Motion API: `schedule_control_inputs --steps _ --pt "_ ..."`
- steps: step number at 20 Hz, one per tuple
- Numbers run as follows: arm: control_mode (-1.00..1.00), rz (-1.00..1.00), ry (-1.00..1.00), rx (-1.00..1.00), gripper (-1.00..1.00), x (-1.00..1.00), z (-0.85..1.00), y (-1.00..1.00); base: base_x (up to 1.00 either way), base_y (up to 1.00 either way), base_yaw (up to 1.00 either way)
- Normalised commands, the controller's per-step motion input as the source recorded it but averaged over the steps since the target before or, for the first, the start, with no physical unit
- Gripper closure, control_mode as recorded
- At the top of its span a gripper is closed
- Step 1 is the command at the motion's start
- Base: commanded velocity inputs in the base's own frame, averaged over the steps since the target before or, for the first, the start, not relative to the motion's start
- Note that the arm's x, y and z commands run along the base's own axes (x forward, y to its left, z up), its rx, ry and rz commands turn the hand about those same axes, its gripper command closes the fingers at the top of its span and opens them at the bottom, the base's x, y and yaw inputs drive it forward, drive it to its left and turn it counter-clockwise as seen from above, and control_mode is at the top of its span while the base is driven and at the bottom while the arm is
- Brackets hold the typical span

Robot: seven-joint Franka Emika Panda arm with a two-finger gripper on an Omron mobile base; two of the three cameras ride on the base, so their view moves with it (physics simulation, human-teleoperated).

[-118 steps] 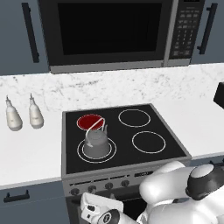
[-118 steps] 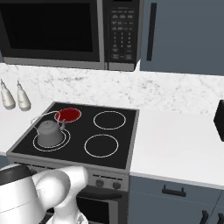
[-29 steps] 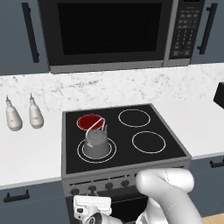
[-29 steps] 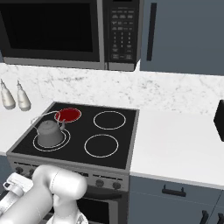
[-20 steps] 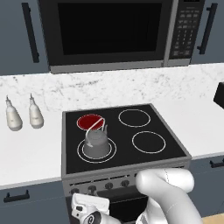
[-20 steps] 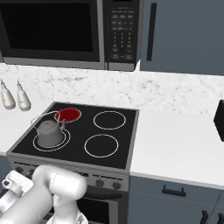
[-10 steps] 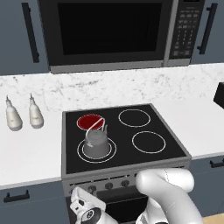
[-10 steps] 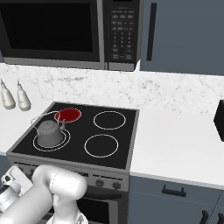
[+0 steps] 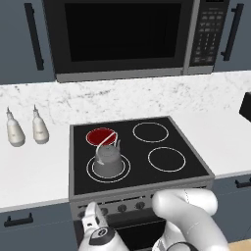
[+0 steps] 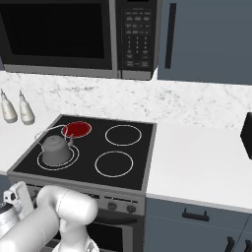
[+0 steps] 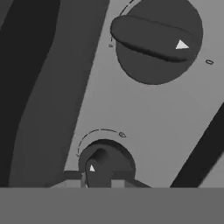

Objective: Turn off the rear left burner of the stove.

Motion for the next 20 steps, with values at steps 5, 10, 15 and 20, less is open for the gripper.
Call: schedule_control_inputs --steps 5,10,15,20 --pt "-1.00 -0.21 0.00 0.59 1.00 0.24 0.26 0.00 0.00 0.00 0.00" --pt "-1.00 -0.23 0.00 0.64 1.00 0.19 0.23 0.00 0.00 0.00 0.00" --pt "-1.00 -0.22 0.00 0.61 1.00 0.16 0.19 0.00 0.00 0.00 0.00" --pt "-1.00 -0.23 0.00 0.61 1.00 0.13 0.18 0.00 0.00 0.00 0.00"
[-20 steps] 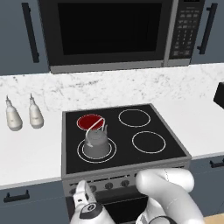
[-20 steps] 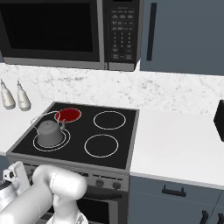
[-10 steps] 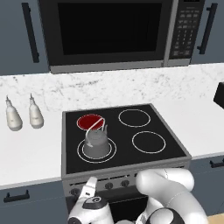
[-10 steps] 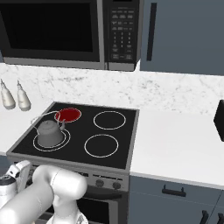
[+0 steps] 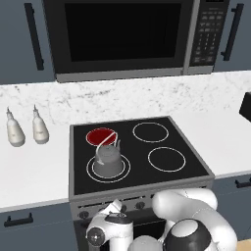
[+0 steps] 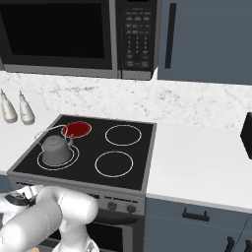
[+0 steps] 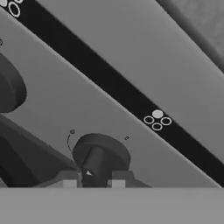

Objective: Turn off the rear left burner of the stove.

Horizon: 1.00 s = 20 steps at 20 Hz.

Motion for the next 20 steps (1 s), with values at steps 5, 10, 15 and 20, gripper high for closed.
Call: schedule_control_inputs --steps 5,10,15,20 --pt "-1.00 -0.24 -0.01 0.61 1.00 0.14 0.13 0.00 0.00 0.00 0.00" --pt "-1.00 -0.27 -0.05 0.61 1.00 0.16 0.07 0.00 0.00 0.00 0.00" --pt "-1.00 -0.29 -0.10 0.63 1.00 0.15 0.08 0.00 0.00 0.00 0.00" --pt "-1.00 -0.34 -0.15 0.56 1.00 0.22 0.13 0.03 0.00 0.00 0.00"
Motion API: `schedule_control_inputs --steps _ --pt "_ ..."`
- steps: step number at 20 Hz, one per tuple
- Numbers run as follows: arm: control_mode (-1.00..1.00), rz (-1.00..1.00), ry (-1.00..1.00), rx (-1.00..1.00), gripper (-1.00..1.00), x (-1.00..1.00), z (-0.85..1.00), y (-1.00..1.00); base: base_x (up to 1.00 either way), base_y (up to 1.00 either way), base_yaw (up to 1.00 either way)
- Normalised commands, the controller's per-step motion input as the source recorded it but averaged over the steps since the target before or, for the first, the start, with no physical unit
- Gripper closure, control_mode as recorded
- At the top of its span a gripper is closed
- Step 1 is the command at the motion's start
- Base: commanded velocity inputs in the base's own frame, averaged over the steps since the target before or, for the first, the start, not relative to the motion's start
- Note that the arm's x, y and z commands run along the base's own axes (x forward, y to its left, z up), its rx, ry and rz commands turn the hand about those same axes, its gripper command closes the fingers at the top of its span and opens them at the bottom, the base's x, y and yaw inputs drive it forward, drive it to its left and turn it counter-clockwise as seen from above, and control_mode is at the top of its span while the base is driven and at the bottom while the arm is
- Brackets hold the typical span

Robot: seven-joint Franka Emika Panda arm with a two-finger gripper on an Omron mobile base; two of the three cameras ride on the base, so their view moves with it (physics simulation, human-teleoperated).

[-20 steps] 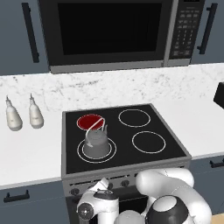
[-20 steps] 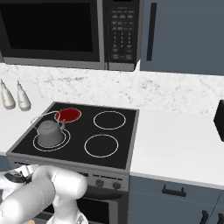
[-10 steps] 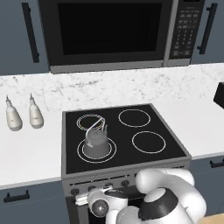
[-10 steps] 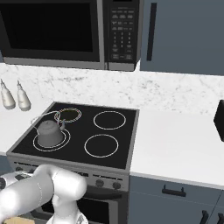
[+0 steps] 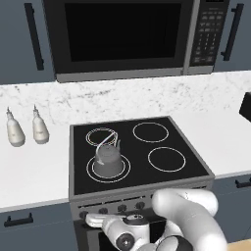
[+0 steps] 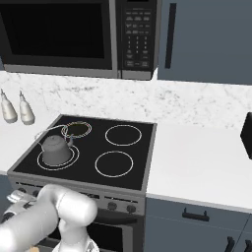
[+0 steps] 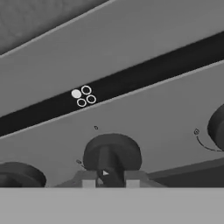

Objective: Turn off the rear left burner of the stove.

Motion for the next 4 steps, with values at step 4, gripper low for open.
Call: schedule_control_inputs --steps 4 --pt "-1.00 0.00 0.10 0.04 1.00 0.08 0.01 0.04 0.00 0.00 0.00"
